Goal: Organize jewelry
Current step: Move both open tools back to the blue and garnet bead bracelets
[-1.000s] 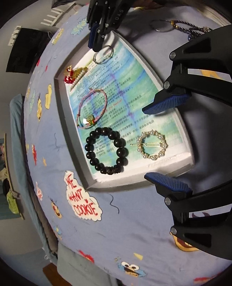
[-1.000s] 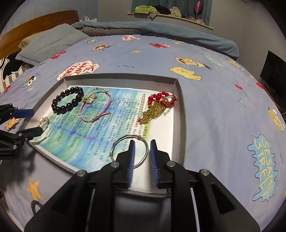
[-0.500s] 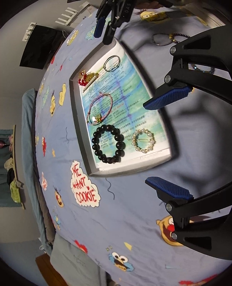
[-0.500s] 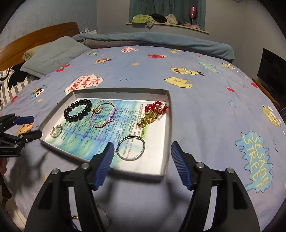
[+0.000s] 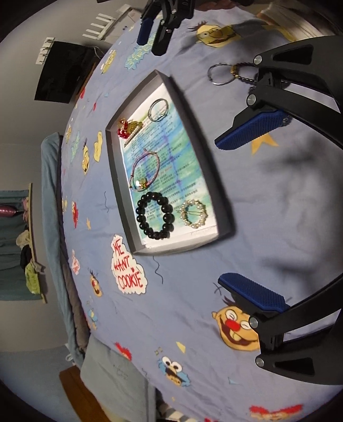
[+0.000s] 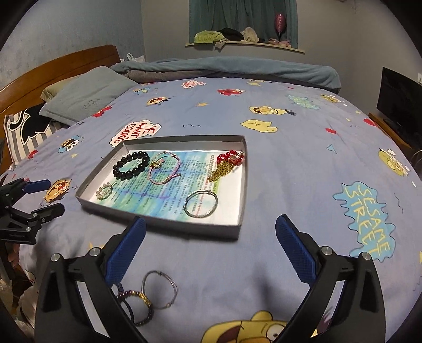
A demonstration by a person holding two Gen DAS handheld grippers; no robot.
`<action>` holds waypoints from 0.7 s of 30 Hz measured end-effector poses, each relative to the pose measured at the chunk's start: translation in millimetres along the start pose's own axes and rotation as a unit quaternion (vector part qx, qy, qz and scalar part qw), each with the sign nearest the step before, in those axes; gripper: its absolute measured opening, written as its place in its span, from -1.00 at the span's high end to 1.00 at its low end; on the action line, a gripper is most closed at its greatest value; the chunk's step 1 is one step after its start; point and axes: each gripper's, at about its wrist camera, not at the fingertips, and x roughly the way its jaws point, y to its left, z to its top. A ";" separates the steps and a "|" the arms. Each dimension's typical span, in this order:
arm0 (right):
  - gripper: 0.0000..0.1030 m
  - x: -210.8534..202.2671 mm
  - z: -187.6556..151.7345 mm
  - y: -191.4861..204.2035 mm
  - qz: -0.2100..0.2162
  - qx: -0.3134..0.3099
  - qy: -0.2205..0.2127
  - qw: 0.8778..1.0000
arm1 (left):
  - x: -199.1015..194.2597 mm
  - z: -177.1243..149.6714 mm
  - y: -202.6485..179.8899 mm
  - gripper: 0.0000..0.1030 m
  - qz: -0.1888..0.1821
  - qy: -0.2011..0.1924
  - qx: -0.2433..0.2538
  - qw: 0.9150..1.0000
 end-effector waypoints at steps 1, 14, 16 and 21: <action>-0.89 -2.3 -2.2 -1.2 -0.001 0.003 0.000 1.000 | -2.3 -1.6 -0.8 -0.82 0.001 -0.002 0.001 1.000; -0.89 -28.3 -38.7 -9.1 -0.012 0.012 -0.003 1.000 | -24.7 -47.8 0.9 -0.84 -0.012 -0.022 -0.047 0.999; -0.89 -31.6 -45.7 -9.6 -0.013 0.012 -0.004 1.000 | -25.0 -55.1 -4.9 -0.84 -0.015 -0.023 -0.045 0.999; -0.89 -35.2 -60.2 -7.1 -0.012 0.004 0.002 1.000 | -19.4 -72.1 -21.8 -0.84 -0.026 -0.012 -0.038 0.999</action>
